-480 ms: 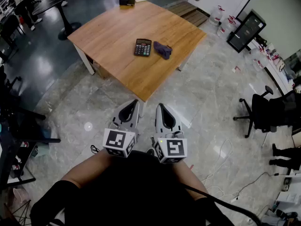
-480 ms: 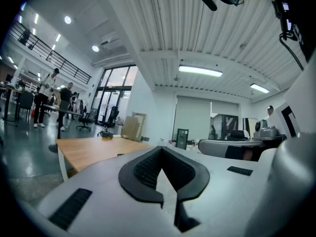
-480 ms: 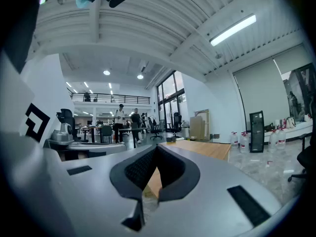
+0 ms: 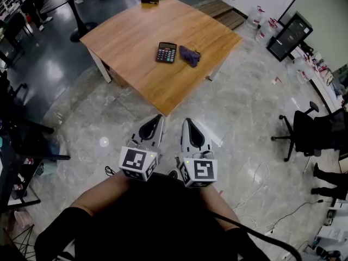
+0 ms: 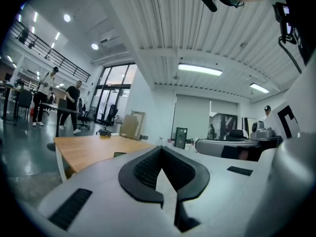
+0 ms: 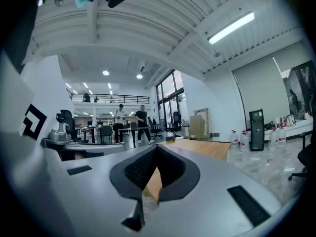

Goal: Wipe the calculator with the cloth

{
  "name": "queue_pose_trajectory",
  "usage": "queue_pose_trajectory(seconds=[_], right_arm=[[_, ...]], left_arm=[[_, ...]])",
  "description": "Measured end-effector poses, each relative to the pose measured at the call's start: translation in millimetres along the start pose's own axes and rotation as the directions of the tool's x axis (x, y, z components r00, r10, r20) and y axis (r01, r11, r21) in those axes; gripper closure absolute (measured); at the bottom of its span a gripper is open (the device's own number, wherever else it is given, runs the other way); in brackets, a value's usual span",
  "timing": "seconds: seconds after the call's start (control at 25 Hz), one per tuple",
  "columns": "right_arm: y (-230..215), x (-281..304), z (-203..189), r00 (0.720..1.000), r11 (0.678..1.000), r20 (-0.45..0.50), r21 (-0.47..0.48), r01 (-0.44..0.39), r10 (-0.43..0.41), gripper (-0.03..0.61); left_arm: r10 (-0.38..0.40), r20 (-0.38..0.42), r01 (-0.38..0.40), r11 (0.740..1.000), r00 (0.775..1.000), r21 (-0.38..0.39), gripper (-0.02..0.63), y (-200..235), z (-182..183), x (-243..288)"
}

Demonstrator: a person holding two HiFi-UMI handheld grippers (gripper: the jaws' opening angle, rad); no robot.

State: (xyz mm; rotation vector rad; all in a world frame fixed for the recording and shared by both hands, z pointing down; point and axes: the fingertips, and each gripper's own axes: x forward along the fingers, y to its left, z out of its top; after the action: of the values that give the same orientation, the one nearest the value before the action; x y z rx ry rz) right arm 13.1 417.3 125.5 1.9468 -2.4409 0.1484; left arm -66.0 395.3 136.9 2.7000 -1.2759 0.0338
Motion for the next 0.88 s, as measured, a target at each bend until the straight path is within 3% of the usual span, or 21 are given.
queue_pose_trajectory(seconds=[0.16,0.48,0.88], right_arm=[[-22.6,-2.7,-2.6,1.0,0.999,-0.008,0.039,-0.01,0.01,0.563],[-68.1,-4.7,-12.1,0.999,0.999,-0.021,0.023,-0.031,0.031,0.563],[-91.0,78.1,-50.6,0.989,0.996,-0.135,0.067,-0.053,0.062,0.563]], left_arm=[[-0.003,-0.002,0.003,1.0,1.0,0.002,0.607,-16.3,-4.0,11.4],[0.034,0.045,-0.032,0.999,0.998,-0.038,0.607,-39.7,-4.2,36.9],[0.016,-0.019,-0.017,0.997,1.0,-0.069,0.607,6.8,-29.6,99.4]])
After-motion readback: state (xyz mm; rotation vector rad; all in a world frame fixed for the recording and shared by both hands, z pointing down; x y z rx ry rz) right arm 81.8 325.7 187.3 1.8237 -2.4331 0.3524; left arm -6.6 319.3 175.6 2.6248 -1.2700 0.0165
